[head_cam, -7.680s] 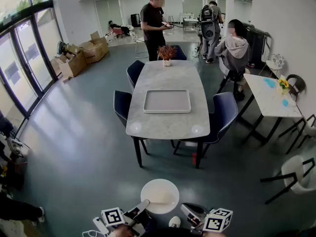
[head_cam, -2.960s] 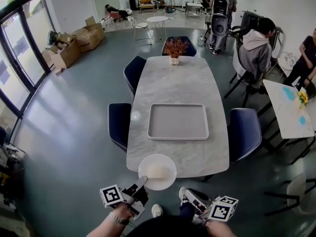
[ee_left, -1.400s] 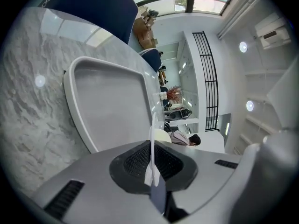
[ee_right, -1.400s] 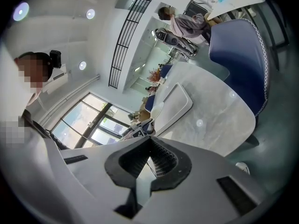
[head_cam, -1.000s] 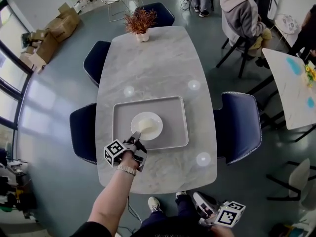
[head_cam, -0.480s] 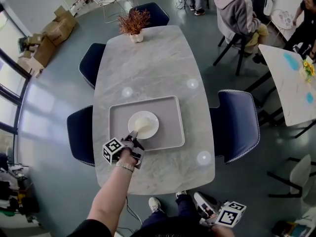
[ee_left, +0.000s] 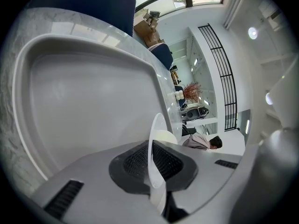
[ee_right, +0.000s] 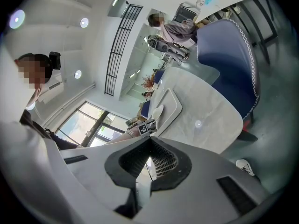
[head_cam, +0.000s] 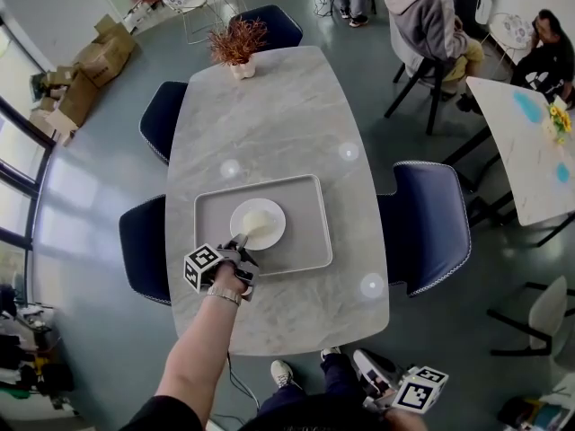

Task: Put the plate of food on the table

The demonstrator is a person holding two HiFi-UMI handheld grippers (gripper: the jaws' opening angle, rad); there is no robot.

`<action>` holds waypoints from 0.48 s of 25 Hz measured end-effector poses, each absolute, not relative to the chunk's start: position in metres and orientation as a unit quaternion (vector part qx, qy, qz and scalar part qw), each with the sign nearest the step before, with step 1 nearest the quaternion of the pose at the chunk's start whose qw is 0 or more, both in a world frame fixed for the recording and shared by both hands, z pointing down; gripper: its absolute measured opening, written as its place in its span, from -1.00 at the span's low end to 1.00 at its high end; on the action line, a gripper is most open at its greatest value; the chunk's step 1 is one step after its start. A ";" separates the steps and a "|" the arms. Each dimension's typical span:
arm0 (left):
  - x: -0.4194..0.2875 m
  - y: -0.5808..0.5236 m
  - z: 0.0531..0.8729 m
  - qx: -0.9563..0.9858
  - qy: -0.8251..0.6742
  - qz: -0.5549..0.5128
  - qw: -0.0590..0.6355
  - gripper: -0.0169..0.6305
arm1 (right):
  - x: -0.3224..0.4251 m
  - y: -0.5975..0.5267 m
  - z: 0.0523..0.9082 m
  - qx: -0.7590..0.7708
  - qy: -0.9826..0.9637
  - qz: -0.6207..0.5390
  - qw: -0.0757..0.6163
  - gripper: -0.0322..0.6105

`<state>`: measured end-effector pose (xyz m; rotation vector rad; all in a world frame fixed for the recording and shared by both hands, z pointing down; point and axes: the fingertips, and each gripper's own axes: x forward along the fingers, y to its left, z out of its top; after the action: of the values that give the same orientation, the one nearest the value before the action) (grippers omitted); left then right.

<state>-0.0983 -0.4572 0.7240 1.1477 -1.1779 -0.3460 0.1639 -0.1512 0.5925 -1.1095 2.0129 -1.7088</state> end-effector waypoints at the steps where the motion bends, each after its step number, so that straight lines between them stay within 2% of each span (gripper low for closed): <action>1: -0.099 -0.459 0.724 0.509 -0.525 -0.149 0.665 -0.89 | 0.165 -0.151 0.593 -0.385 0.695 -0.591 0.139 -0.87; 12: -0.099 -0.460 0.724 0.519 -0.547 -0.087 0.651 -0.87 | 0.160 -0.154 0.594 -0.377 0.696 -0.594 0.145 -0.87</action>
<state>-0.0992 -0.4596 0.7241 1.1783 -1.2413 -0.1976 0.1603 -0.1544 0.5943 -1.0854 2.0046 -1.7130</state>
